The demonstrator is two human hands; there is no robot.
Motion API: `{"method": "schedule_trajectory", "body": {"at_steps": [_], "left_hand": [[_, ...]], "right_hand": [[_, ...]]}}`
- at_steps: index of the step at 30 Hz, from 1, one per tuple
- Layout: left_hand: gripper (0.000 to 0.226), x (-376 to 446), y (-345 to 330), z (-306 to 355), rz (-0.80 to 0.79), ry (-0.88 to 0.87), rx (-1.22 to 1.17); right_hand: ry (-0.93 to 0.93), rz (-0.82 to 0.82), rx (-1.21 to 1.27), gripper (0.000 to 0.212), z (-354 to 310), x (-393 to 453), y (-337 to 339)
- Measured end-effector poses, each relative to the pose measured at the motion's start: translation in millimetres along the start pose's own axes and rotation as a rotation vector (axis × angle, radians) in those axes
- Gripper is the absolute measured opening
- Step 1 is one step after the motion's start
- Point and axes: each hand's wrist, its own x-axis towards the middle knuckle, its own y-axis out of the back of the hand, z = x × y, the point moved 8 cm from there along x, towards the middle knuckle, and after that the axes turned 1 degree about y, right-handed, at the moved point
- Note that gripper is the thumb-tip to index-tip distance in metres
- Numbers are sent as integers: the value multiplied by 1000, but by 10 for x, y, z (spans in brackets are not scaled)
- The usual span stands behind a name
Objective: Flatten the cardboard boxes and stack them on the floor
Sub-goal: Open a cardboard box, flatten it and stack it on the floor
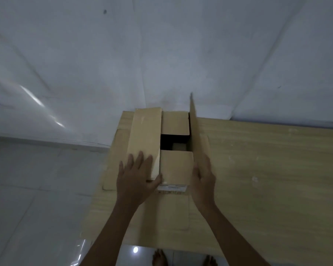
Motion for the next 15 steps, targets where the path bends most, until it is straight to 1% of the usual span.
{"method": "schedule_trajectory", "body": {"at_steps": [1,2,4,6,8,9,11,13,15], "left_hand": [[65,-28,115,45,52,-42,-48],[56,-50,245,79,111,-76,-101],[48,-86,504,85,205,-118,-181],[44,-118,731,20,285,-122,-241],[38,-135,925,-98,358,-61,-305],[36,-150,990,-183,388,-12,-333],[39,-203,1021,-418,420,125,-371],[44,-240,944,-684,402,277,-345],[53,-207,741,-919,287,421,-198]], "right_hand": [[-144,101,118,13,126,16,93],[-252,180,207,10,268,32,170],[-383,202,360,8,505,49,226],[-534,181,559,23,738,39,199],[-670,201,712,48,947,22,188],[-724,214,738,58,1015,12,182],[-793,242,733,68,1144,-2,164],[-824,244,690,77,1192,-21,154],[-827,257,657,94,1239,-10,166]]}}
